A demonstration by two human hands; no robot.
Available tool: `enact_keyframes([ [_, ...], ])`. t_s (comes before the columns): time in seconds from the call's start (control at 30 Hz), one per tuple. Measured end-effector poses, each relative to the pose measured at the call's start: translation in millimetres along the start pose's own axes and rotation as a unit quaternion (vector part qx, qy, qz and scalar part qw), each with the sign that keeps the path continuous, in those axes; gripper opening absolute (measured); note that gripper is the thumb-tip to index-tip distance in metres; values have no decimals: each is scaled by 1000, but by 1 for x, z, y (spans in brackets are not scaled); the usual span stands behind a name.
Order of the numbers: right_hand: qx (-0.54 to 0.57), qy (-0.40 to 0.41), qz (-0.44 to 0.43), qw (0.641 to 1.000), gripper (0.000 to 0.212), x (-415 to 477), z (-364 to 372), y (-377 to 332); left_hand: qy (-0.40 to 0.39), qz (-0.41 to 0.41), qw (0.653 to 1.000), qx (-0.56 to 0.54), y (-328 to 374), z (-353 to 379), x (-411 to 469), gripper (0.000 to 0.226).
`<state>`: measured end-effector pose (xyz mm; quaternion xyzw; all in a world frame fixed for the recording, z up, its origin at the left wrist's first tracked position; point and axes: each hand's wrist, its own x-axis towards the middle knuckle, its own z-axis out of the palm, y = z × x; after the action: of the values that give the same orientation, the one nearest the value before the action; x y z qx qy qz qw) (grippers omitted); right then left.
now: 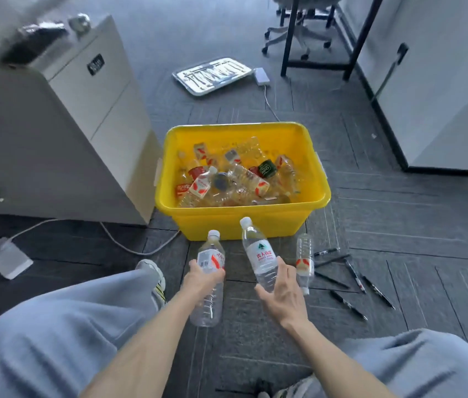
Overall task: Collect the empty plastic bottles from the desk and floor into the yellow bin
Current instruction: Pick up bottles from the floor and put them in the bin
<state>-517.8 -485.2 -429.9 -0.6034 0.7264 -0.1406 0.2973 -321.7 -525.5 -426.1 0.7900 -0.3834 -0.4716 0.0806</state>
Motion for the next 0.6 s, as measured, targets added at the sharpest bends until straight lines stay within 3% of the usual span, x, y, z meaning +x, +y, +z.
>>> enact_keyframes([
  [0.27,67,33,15,997,85,-4,-19,-47,15,51,993,-109,24,-56,-32,92],
  [0.5,140,40,35,989,83,7,-29,-71,44,69,979,-187,35,-86,-32,80],
  [0.6,160,35,50,985,80,21,-27,-83,43,77,968,-235,43,-97,-20,94],
])
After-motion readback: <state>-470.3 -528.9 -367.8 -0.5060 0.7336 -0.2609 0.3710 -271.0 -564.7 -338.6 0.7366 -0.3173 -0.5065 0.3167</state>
